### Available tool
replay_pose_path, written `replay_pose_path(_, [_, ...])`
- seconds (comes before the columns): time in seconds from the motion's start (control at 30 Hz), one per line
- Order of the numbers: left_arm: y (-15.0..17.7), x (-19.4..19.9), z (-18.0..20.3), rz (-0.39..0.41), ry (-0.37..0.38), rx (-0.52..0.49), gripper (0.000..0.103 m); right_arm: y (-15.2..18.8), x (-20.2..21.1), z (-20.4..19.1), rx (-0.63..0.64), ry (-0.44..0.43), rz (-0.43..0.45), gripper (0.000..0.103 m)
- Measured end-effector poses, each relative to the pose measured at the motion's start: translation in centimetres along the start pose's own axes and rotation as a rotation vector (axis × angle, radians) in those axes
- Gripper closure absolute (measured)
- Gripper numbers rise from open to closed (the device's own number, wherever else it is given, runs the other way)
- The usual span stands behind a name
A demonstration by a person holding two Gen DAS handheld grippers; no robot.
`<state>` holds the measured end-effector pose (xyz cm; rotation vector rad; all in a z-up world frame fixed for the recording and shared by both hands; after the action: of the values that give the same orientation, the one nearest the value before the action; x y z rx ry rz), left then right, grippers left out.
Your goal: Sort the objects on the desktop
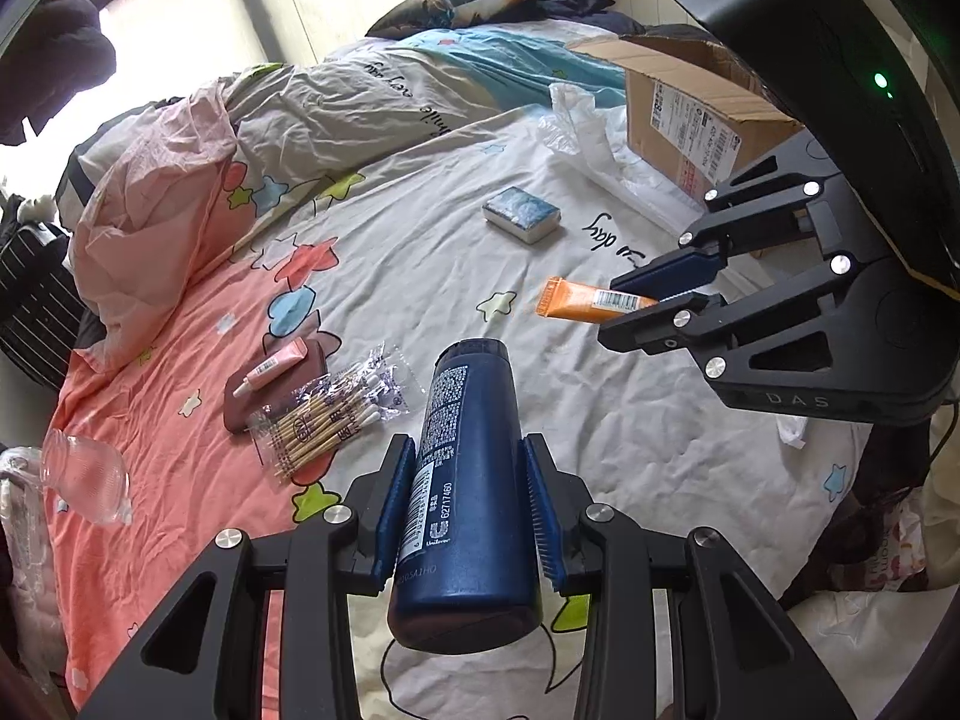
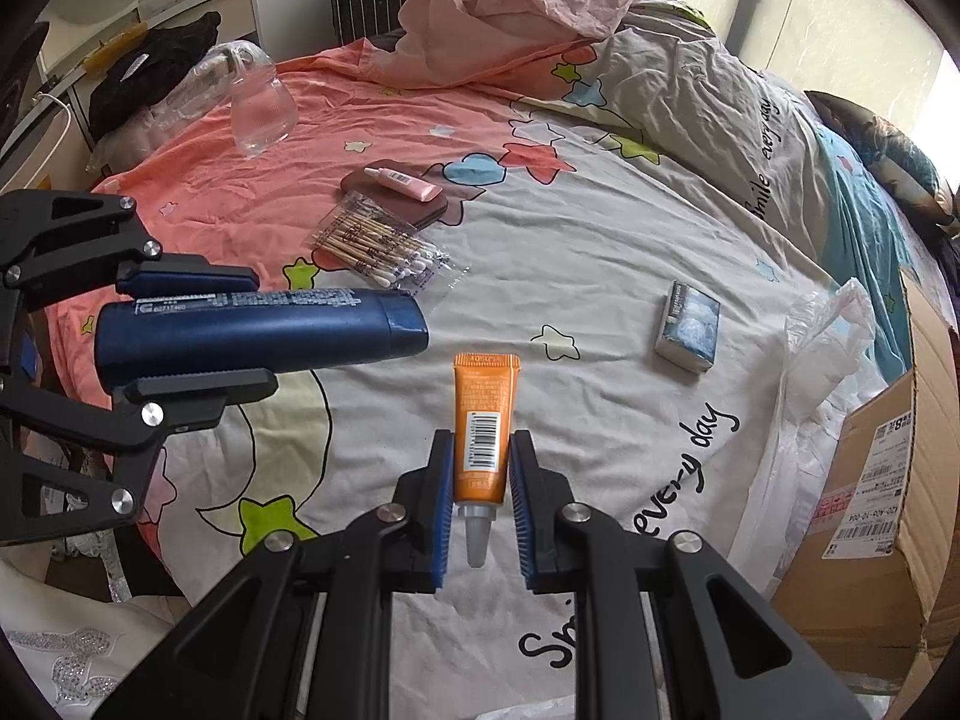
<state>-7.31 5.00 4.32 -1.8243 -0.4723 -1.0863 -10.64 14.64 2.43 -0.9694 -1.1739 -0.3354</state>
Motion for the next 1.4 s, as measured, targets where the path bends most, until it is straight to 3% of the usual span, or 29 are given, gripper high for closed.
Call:
replay_pose_path(0.47, [-2.1, 3.0, 4.7, 0.038, 0.017, -0.063, 0.066, 2.7, 5.6, 2.3, -0.051, 0.057, 0.059, 0.086])
replay_pose_path(0.9, [-6.5, 6.1, 8.4, 0.119, 0.029, -0.108, 0.066, 5.0, 11.0, 6.0, -0.118, 0.113, 0.130, 0.086])
replay_pose_path(1.1, [-8.7, 6.8, 10.7, 0.158, 0.042, -0.137, 0.071, 6.5, 12.8, 8.3, -0.160, 0.136, 0.153, 0.086])
replay_pose_path(1.17, [-9.3, 6.9, 11.4, 0.169, 0.047, -0.152, 0.079, 7.0, 13.3, 9.2, -0.180, 0.140, 0.158, 0.086])
replay_pose_path(1.4, [-10.2, 4.9, 12.7, 0.136, 0.071, -0.163, 0.079, 8.5, 13.4, 11.1, -0.219, 0.151, 0.151, 0.086])
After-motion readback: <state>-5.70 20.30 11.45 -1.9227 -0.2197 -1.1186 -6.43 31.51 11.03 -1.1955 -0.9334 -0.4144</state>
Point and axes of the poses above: each gripper's, at about its wrist camera, not at the fingertips, and x roughly against the way its jaws point, z to its right, y to its underside, the point moved 2 cm from there along -x, roughly the way its jaws point, and after that the axes turned 1 degree about -z, right-handed, at the moved point
